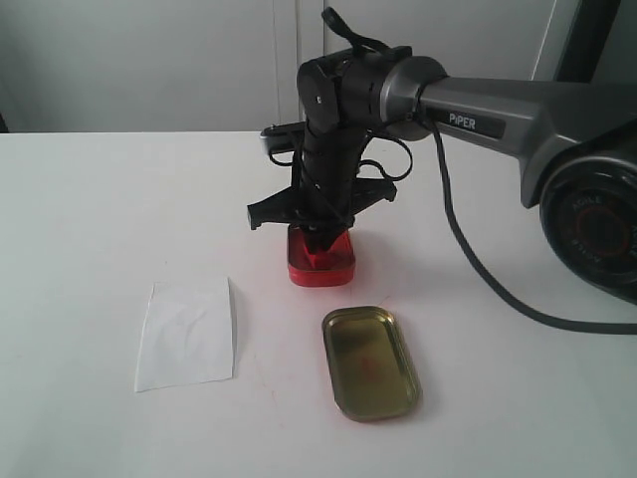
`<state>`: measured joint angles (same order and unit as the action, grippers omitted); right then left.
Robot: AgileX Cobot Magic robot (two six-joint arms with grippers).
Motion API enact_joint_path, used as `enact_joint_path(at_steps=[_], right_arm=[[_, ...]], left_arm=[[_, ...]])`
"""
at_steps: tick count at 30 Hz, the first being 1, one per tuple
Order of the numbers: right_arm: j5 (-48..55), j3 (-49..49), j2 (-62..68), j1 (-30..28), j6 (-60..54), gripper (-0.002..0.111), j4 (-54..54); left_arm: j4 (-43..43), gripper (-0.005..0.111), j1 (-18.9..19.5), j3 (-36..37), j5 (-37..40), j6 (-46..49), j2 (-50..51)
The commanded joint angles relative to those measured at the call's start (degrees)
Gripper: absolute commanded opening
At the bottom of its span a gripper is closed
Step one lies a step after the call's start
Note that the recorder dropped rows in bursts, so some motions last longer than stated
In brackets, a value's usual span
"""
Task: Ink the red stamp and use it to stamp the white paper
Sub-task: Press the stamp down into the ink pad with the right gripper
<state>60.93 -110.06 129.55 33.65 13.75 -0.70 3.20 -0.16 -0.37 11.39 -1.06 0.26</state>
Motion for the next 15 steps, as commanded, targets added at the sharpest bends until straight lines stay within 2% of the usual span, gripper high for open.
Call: enact_joint_path(at_steps=[1, 15], right_arm=[[-0.37, 0.20, -0.94, -0.69, -0.71, 0.000, -0.83], [-1.92, 0.20, -3.00, -0.56, 0.63, 0.000, -1.43]], left_arm=[[0.22, 0.000, 0.07, 0.37, -0.24, -0.03, -0.26], [0.22, 0.000, 0.07, 0.37, -0.24, -0.03, -0.26]])
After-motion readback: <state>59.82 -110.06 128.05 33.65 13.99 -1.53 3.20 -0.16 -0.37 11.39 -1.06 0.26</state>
